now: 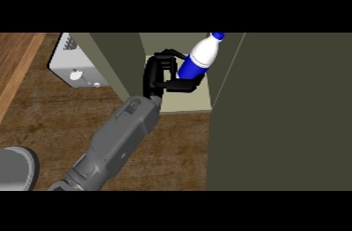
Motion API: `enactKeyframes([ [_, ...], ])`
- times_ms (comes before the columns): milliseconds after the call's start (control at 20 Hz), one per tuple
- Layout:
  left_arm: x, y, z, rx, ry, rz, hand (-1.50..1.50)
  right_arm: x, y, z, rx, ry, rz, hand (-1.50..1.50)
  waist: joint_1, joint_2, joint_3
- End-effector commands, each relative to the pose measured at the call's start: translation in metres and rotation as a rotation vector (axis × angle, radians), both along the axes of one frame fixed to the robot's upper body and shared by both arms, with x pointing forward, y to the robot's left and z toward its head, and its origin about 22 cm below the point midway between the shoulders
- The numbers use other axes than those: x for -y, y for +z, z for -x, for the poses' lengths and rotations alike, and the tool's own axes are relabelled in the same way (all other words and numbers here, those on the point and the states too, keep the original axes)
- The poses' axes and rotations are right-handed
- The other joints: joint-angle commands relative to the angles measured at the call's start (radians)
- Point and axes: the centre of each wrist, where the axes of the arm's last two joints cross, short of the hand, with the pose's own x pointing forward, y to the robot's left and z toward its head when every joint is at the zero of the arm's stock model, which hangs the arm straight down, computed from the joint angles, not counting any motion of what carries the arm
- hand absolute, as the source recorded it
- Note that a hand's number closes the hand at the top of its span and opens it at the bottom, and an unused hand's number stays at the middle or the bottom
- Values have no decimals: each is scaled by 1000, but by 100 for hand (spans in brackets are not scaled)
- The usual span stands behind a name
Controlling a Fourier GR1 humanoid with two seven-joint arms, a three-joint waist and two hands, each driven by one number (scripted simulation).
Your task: Pick up the bottled water, place it into the cabinet and close the cabinet
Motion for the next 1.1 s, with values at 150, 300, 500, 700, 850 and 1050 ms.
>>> enactKeyframes([
  [150, -4, -3, -21, 15, 85, -258, 150, -4, -2, -12, 50, 22, -82, -150, -13, 10, 1],
  [300, -12, -8, -24, -48, 146, -255, 150, 4, 10, -2, 37, 32, -74, -150, -21, 9, 0],
  [500, -47, -10, -34, -63, 242, -189, 150, 4, 8, 1, 47, 36, -83, -150, -37, 21, -2],
  [700, -36, -12, -32, -40, 264, -218, 150, 1, 10, -1, 68, 52, -77, -150, -42, 22, -2],
  [850, -61, -3, -42, -1, 282, -316, -150, 3, 8, -1, 56, 52, -73, -150, -45, 28, -2],
  [1050, -38, 13, -47, 52, 302, -379, -150, 5, 4, -8, 78, 48, -72, -150, -45, 27, -1],
])
